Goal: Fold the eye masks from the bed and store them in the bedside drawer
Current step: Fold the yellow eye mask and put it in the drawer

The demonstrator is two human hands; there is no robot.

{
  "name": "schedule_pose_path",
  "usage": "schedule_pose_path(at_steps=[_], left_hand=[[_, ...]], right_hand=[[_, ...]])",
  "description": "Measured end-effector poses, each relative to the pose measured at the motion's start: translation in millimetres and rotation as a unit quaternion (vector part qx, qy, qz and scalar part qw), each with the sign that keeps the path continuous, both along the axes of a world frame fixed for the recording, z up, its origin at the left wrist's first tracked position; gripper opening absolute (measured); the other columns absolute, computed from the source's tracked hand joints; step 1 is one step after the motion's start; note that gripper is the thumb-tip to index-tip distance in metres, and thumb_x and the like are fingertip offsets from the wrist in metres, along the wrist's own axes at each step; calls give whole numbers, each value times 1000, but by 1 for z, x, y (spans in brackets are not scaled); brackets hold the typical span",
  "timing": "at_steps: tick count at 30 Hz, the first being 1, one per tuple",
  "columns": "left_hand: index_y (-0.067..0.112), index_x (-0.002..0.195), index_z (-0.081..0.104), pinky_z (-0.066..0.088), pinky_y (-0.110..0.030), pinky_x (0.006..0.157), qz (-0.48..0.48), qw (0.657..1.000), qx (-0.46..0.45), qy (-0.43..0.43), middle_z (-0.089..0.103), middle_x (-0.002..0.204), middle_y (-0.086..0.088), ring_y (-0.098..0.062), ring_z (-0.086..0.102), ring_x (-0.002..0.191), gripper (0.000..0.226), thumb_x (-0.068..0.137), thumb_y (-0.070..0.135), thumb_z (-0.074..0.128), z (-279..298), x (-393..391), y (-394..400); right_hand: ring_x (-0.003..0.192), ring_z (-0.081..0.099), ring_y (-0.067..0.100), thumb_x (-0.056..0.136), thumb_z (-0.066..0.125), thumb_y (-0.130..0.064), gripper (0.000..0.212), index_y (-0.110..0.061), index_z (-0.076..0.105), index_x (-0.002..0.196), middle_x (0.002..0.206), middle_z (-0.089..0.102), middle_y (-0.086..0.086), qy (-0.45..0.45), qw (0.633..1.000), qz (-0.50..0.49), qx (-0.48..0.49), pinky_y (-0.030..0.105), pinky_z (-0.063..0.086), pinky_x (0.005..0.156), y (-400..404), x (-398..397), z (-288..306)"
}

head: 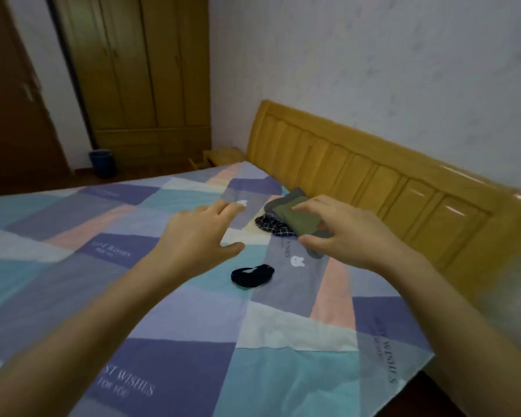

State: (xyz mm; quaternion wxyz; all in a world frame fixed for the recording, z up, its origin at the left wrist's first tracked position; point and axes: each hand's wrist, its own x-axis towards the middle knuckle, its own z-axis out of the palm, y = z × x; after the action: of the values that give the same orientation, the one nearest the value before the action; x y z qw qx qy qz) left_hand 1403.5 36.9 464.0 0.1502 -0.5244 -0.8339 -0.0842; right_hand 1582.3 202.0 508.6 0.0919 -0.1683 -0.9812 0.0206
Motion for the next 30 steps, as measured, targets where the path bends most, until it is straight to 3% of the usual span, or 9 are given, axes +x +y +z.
schedule_pose_path(at_steps=[3, 12, 20, 24, 30], left_hand=[[34, 146, 21, 42, -30, 70, 40, 999, -30, -12, 38, 147, 9, -19, 54, 115, 67, 89, 60, 47, -41, -35, 37], [30, 145, 26, 35, -31, 74, 110, 979, -125, -120, 40, 145, 5, -22, 52, 119, 64, 90, 52, 50, -210, -117, 177], [30, 145, 24, 38, -32, 72, 163, 965, -136, -156, 46, 139, 2, -24, 56, 111, 63, 91, 48, 50, -352, -168, 249], [30, 145, 21, 42, -34, 76, 177, 959, -137, -174, 52, 132, 1, -25, 57, 108, 66, 89, 47, 51, -415, -183, 280], [29, 149, 12, 35, -32, 70, 210, 944, -158, -200, 54, 132, -1, -28, 58, 108, 74, 89, 44, 53, -476, -204, 312]], right_hand=[[112, 52, 11, 89, 51, -48, 47, -36, 39, 134, 138, 43, -15, -34, 998, 45, -18, 30, 37, 67, 45, -55, -47], [119, 52, 19, 91, 52, -43, 47, -32, 41, 135, 140, 45, -8, -174, 977, 83, -96, 34, 41, 79, 193, -180, -222], [116, 52, 22, 89, 55, -37, 47, -29, 43, 134, 132, 52, -3, -227, 956, 109, -148, 42, 47, 92, 269, -257, -380], [115, 50, 24, 87, 56, -35, 50, -29, 42, 134, 129, 54, -2, -231, 955, 113, -145, 41, 47, 90, 293, -288, -454], [138, 24, 26, 83, 59, -34, 74, -27, 20, 146, 148, 36, 0, -261, 954, 113, -97, 43, 29, 105, 311, -315, -536]])
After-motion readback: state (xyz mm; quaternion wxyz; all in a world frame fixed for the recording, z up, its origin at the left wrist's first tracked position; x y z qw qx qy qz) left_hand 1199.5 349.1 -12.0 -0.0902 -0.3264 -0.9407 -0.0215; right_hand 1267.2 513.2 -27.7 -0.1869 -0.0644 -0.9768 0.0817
